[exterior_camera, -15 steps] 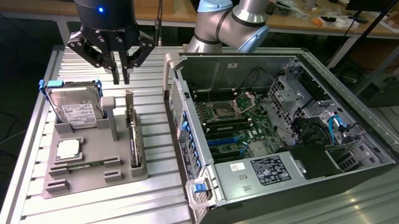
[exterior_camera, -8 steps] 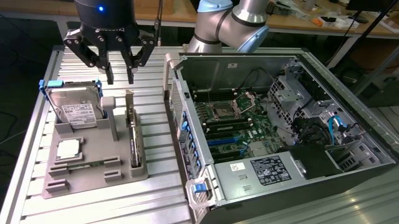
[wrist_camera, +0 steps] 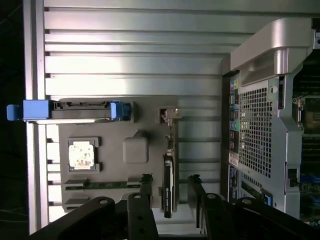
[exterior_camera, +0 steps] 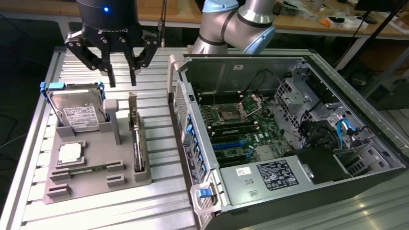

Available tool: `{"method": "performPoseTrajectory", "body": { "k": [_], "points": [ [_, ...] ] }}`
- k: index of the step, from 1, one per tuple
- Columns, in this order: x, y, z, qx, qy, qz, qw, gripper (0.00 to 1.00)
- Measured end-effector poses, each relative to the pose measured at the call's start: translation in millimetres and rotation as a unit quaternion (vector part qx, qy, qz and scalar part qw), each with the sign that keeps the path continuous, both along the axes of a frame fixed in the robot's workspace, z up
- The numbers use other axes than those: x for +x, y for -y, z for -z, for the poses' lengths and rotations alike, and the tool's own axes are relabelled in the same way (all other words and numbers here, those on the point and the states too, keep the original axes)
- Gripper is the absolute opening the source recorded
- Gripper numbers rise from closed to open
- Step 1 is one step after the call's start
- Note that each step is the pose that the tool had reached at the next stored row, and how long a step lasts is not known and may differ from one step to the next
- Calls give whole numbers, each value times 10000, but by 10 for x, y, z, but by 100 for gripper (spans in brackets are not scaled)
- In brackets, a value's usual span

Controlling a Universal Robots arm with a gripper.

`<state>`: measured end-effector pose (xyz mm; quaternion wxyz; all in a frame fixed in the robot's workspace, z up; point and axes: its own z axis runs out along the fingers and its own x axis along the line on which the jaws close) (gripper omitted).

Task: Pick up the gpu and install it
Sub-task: 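Pick up the gpu and move the gpu toward the slot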

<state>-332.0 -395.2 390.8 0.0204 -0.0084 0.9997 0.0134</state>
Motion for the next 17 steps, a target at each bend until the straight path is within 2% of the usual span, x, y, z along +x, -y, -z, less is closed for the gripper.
{"method": "performPoseTrajectory", "body": {
  "k": [2,7,13,17],
  "points": [
    [3,-2,8,-1,-8,-73,10000,42],
    [8,7,108,-1,-9,-126,9999,42],
    [8,69,228,-1,-14,-139,9999,42],
    [7,132,286,0,-18,-140,9999,42]
  ]
}}
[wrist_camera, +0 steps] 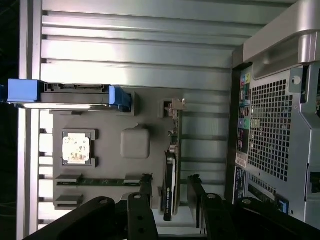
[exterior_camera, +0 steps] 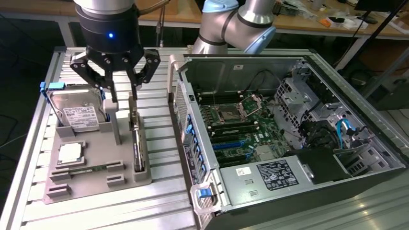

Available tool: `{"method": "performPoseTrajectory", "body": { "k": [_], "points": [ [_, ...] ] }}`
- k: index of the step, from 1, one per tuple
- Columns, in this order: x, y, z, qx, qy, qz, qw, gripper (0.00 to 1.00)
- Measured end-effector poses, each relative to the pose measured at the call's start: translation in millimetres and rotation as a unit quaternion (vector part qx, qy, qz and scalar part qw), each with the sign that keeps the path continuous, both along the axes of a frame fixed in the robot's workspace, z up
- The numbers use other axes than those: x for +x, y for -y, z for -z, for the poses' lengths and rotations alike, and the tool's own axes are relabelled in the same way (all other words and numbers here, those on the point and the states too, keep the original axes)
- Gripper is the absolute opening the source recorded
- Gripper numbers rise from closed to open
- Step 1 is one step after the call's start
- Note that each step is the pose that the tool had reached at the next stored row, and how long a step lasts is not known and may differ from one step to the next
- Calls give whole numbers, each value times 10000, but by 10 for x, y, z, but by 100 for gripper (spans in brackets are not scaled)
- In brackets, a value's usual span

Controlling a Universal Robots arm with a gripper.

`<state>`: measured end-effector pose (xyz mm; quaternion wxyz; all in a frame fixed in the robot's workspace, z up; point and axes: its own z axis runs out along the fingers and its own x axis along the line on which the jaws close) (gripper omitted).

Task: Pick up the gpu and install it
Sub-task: 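Pick up the gpu and move the gpu toward the slot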

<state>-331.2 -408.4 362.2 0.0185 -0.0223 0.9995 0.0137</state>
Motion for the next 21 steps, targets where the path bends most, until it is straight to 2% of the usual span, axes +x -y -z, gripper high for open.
{"method": "performPoseTrajectory", "body": {
  "k": [6,11,17,19,21],
  "points": [
    [7,74,104,4,-1,0,10000,42],
    [74,125,164,3,-21,0,10000,42],
    [88,240,226,13,-28,0,10000,42],
    [96,284,250,13,-37,1,10000,42],
    [123,307,277,13,-50,0,10000,42]
  ]
}}
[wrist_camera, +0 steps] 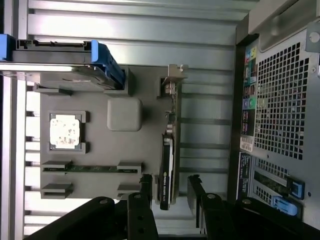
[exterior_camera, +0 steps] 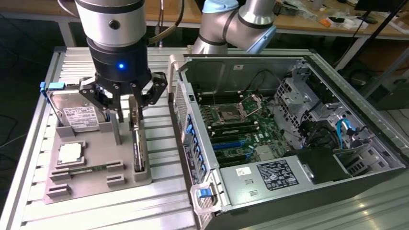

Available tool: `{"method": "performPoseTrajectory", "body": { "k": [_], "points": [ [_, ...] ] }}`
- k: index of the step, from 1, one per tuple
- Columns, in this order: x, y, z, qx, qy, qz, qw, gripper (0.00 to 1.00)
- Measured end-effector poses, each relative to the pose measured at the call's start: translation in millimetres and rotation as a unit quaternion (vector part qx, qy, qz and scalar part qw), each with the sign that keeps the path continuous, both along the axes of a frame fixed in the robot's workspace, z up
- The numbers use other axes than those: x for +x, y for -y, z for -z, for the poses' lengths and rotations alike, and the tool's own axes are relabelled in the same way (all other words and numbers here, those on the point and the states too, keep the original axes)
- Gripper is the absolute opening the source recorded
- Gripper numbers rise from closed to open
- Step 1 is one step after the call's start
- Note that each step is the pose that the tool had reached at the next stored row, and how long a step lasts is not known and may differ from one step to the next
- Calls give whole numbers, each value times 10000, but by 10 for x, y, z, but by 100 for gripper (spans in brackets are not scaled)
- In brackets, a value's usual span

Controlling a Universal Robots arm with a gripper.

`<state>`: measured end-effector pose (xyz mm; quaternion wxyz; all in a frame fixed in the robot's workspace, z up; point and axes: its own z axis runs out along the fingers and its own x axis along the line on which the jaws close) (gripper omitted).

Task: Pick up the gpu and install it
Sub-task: 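Pick up the gpu and move the gpu toward the slot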

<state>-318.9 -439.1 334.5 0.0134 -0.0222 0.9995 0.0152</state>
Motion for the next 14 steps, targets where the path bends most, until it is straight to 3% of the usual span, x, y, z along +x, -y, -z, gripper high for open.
{"method": "performPoseTrajectory", "body": {
  "k": [5,14],
  "points": [
    [90,56,66,-1,-51,0,10000,42],
    [94,63,232,0,-57,0,10000,42]
  ]
}}
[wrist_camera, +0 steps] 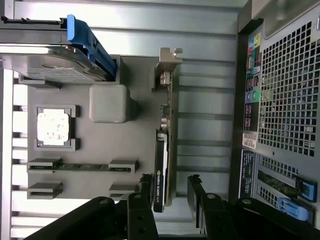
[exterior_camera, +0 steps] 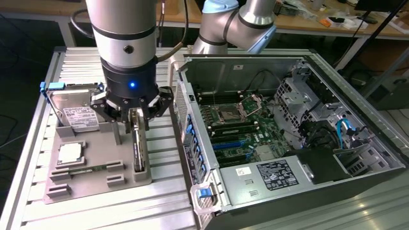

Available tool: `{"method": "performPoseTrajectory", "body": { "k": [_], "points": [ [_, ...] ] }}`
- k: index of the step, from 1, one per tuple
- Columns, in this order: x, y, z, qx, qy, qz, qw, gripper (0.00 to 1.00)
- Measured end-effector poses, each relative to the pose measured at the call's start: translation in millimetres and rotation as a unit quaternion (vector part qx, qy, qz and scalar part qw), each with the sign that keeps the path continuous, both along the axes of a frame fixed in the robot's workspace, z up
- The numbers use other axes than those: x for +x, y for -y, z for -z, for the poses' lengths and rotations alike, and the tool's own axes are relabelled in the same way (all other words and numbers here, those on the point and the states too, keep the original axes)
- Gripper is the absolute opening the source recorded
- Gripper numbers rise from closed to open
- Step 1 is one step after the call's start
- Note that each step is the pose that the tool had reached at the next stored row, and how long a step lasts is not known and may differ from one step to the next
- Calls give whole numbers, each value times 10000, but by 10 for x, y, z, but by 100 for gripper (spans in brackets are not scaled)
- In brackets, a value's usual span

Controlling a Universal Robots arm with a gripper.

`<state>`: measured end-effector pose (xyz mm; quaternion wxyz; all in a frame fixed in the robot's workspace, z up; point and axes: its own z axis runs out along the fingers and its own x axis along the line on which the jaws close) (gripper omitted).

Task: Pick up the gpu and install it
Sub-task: 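Pick up the gpu and move the gpu toward the slot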

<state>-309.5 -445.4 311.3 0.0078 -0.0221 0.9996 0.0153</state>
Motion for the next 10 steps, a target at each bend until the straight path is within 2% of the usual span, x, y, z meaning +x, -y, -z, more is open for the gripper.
{"method": "performPoseTrajectory", "body": {
  "k": [10],
  "points": [
    [0,0,184,0,0,0,10000,42]
  ]
}}
